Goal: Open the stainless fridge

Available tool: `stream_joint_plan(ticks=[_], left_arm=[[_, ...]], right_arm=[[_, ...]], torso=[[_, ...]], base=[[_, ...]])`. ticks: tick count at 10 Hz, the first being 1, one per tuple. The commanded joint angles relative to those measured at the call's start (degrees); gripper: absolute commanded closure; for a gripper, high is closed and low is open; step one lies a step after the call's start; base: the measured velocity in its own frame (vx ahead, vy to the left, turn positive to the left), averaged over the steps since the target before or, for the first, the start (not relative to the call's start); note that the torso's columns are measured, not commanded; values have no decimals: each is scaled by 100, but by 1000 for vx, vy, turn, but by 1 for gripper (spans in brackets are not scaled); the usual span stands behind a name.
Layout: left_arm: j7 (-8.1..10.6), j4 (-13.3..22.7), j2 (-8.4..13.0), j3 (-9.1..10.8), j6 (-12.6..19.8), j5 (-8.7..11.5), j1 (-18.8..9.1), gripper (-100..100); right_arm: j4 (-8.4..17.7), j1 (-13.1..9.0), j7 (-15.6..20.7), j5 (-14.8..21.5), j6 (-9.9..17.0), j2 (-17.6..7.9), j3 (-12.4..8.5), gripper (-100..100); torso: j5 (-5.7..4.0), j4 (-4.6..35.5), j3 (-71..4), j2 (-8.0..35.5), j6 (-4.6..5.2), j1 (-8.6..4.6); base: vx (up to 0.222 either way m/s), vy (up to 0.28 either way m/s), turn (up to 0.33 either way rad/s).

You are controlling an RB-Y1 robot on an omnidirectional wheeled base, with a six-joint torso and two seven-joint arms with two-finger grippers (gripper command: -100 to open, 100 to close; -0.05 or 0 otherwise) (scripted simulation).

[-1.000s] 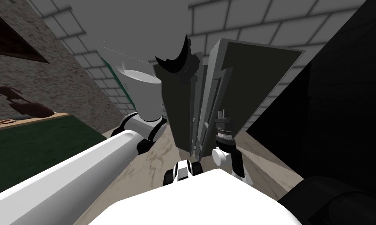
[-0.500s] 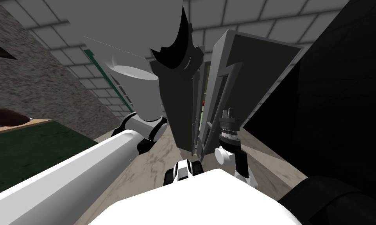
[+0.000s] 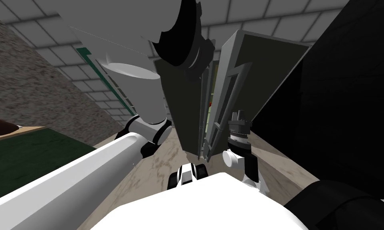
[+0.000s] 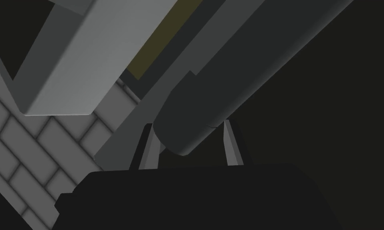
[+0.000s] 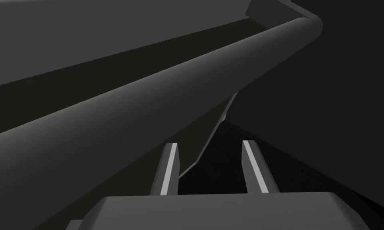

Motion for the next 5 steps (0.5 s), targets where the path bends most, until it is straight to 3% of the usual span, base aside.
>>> stream_joint_plan(ticks=[1, 5], left_arm=[[-28, -104, -128, -53, 106, 252, 60, 100], [-35, -357, -296, 4, 171, 720, 38, 100]], right_arm=[[7, 1, 11, -6, 7, -1, -30, 0], [7, 1, 11, -6, 7, -3, -29, 0]], torso=[[13, 14, -19, -8, 10, -50], [-85, 32, -119, -95, 80, -356]], base=[[-32, 252, -47], [-53, 315, -106]])
